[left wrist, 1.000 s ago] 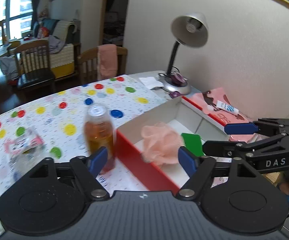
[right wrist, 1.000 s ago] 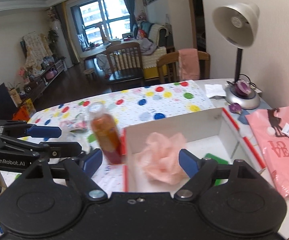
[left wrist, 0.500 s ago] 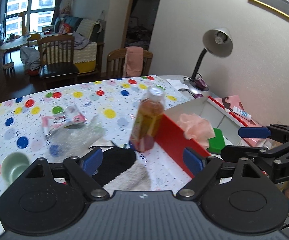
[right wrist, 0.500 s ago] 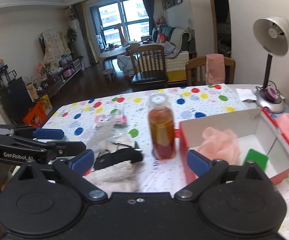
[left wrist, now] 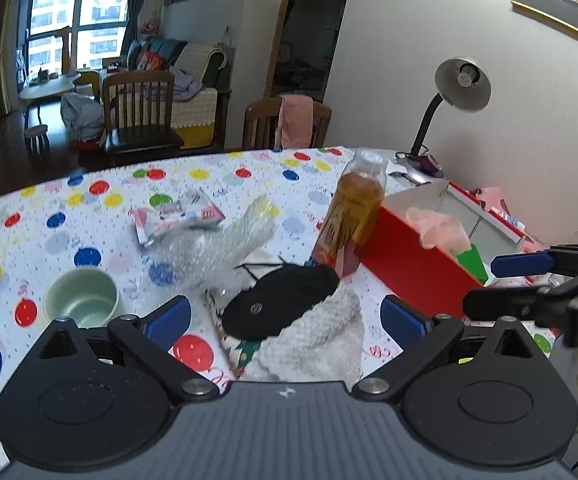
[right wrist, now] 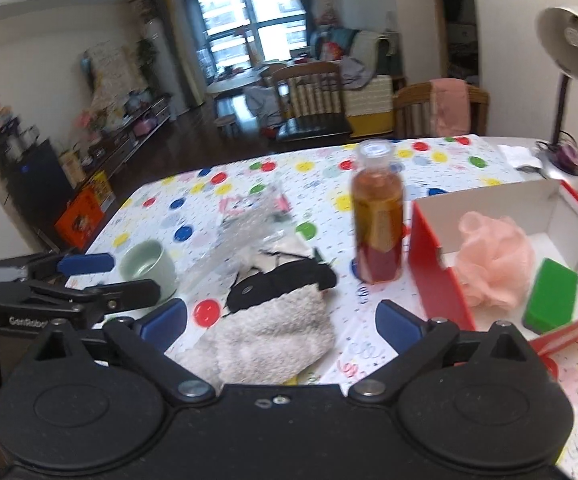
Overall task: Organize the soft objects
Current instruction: 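Move both tools back toward the grey towel and yellow cloth, then grasp the grey fluffy towel with the left tool while the right tool grasps the yellow cloth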
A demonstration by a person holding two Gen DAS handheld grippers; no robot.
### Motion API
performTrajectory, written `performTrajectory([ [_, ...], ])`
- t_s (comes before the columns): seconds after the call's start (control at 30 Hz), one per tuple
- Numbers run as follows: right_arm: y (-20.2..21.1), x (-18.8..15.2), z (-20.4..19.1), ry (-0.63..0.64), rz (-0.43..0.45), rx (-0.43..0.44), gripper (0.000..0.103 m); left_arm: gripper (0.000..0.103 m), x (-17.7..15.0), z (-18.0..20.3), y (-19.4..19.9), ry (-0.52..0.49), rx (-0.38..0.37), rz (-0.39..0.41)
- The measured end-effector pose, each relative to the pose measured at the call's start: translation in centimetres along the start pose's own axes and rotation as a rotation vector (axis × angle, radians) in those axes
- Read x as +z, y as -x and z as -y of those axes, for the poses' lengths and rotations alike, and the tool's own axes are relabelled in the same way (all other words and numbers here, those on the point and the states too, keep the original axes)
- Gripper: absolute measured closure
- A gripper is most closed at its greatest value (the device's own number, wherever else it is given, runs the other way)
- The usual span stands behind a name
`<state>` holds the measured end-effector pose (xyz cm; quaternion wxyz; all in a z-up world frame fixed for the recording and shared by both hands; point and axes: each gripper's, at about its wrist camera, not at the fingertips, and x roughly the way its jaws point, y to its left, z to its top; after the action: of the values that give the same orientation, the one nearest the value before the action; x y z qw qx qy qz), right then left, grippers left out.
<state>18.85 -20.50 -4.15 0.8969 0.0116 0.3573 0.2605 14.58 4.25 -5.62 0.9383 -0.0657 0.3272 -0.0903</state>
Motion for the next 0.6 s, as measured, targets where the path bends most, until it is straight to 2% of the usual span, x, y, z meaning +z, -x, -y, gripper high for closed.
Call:
performTrajectory([
  [0.1, -1.1, -0.9, -1.1, 0.06, -0.026, -0.011, 0.002, 0.001, -0.7, -0.9, -1.0, 0.021, -0.009, -0.039],
  [0.3, -3.4, -3.3, -1.9, 0.094, -0.099, -0.01, 0.003, 0.001, -2.3, -1.0, -3.1, 0.019, -0.015, -0.094],
  [0.47, -5.2, -5.1, -3.0, 0.164, -0.119, -0.001, 0.005, 0.001, -3.3, -0.4, -5.2, 0.026, -0.061, -0.166],
  [0.6, -7.0, -6.4, -3.2, 0.191, -0.159, -0.008, 0.011, 0.001, -3.9, 0.0, -6.8, 0.028, -0.061, -0.21],
])
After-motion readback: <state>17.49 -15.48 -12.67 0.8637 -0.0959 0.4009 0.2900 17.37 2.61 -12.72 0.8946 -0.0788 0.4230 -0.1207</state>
